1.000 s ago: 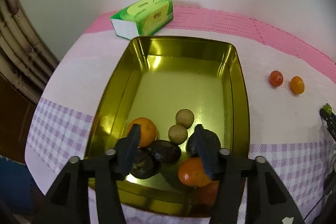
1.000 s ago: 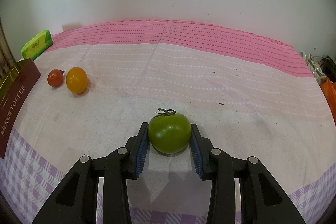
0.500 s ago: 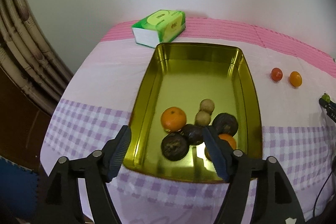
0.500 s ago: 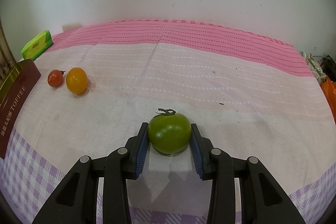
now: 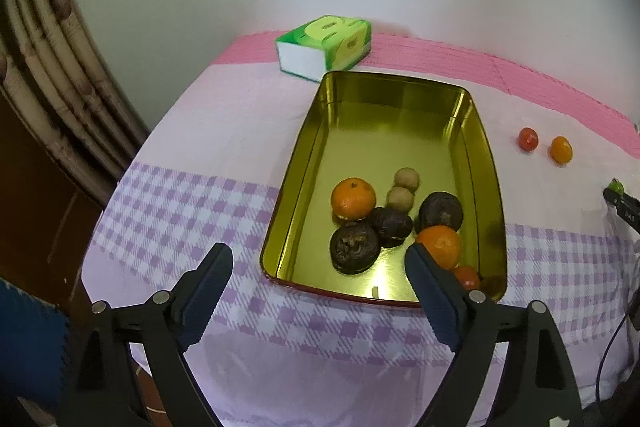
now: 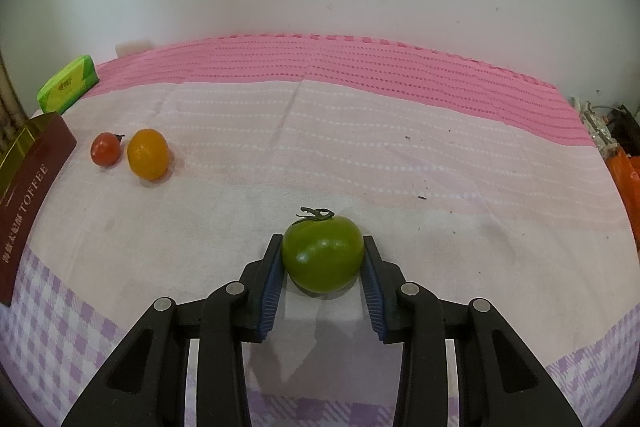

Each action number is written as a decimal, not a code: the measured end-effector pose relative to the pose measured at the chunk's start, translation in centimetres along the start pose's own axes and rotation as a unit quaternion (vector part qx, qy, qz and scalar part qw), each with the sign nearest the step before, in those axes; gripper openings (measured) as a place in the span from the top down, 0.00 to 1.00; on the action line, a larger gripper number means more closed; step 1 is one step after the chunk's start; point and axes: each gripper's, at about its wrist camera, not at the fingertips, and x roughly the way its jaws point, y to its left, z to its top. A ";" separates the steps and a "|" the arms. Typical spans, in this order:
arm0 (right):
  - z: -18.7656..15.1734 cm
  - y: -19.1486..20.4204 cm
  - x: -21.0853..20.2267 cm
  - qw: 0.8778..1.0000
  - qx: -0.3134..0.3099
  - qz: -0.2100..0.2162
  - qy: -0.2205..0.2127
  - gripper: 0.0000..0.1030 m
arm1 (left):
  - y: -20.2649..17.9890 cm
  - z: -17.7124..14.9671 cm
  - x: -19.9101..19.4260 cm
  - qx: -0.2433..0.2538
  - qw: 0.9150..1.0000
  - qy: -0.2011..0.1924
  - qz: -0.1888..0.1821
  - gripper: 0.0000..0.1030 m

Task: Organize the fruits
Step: 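Carry the green tomato into the gold tin and open the right tool, then move the left tool to the red cherry tomato and grasp it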

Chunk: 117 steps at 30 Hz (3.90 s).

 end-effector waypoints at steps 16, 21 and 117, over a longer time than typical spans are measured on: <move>2.7 12.0 -5.9 0.989 -0.084 0.115 -0.033 0.63 | 3.6 0.0 0.7 -0.081 0.996 0.012 0.029 0.06; 3.3 17.2 -6.9 0.981 -0.116 0.155 -0.035 0.63 | 3.7 0.0 0.7 -0.081 0.996 0.011 0.029 0.06; 3.7 7.8 4.6 0.998 -0.046 0.050 0.015 0.04 | -1.2 3.7 1.2 -0.024 0.998 -0.033 0.040 0.06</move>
